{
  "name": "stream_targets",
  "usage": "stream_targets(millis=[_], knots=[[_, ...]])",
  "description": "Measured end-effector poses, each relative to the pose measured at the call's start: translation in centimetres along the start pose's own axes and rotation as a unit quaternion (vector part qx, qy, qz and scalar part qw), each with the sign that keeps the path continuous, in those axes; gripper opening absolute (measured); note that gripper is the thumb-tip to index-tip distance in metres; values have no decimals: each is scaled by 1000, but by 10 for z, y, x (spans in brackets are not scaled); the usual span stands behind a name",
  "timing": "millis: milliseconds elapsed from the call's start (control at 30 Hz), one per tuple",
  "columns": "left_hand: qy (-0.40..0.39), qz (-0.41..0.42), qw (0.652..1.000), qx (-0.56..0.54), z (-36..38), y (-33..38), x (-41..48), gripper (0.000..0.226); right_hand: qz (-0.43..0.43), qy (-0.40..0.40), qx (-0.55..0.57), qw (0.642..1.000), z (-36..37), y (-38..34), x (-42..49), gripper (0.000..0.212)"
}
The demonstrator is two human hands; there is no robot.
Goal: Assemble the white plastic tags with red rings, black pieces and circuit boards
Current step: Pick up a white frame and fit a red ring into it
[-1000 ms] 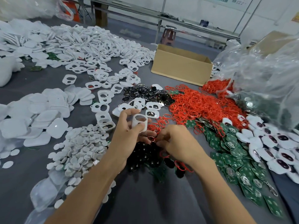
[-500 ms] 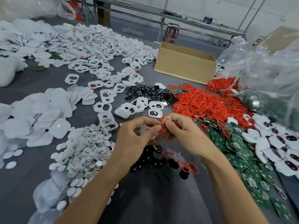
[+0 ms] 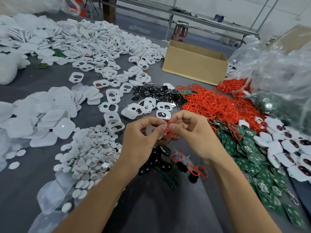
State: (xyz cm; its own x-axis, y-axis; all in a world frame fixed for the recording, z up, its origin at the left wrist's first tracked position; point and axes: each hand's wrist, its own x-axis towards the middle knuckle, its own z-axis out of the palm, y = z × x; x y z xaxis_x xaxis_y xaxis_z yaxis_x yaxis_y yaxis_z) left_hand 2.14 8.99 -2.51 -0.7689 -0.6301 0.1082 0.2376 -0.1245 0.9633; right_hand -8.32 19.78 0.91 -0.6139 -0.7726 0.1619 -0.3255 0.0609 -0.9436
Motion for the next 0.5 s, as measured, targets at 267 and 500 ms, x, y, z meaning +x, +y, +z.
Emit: stream_targets(millis=[267, 500], knots=[[-16, -20, 1000, 14, 0, 0, 0, 2, -32, 51, 38, 997, 5, 0, 1, 25], [-1, 0, 999, 34, -1, 2, -1, 8, -139, 93, -234, 958, -2, -5, 0, 21]])
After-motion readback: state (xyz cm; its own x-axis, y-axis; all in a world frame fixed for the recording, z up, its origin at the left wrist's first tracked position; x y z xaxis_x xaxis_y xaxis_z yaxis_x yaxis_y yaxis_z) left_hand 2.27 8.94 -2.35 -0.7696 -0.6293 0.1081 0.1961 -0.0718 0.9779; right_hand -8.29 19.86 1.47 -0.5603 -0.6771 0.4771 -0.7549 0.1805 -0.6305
